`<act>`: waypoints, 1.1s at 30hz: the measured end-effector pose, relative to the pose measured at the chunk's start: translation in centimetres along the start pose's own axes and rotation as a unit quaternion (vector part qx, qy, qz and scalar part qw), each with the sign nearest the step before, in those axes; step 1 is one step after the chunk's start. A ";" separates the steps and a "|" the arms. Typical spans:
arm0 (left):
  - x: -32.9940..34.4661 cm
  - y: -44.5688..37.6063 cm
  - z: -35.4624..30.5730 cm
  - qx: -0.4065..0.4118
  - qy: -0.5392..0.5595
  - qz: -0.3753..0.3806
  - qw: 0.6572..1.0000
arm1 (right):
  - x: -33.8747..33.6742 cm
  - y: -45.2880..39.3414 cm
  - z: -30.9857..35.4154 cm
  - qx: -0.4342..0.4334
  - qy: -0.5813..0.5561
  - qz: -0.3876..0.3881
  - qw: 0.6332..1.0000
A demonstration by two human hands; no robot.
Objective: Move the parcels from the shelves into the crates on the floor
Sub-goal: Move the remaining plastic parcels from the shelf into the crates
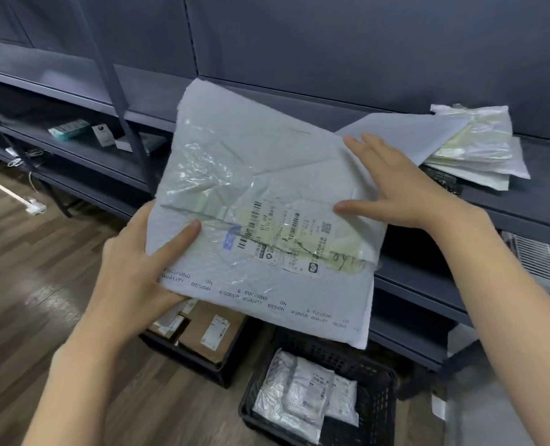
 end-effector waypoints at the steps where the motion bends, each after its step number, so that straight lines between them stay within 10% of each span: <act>1: -0.2 -0.7 -0.1 0.026 -0.005 0.004 1.000 | -0.1 -0.1 -0.2 0.005 0.003 0.004 1.000; 14: 0.1 -5.1 2.1 0.100 -0.088 0.080 0.988 | 0.9 4.3 -1.6 0.106 -0.151 -0.127 0.975; 25: 3.1 -1.4 -0.5 -0.312 0.113 -0.051 0.942 | 1.7 9.1 0.6 0.136 -0.312 -0.298 0.892; 33: 5.5 0.0 -6.2 -0.283 0.244 0.049 0.926 | 2.2 10.1 1.1 0.170 -0.378 -0.358 0.837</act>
Point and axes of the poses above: each hand's wrist, its own y-axis away from the middle knuckle, its own x-axis out of the palm, z = x × y, the point moved 2 cm from there along -y, towards the middle knuckle, and after that the axes turned 3 degrees about -x, right-handed, at the moved point
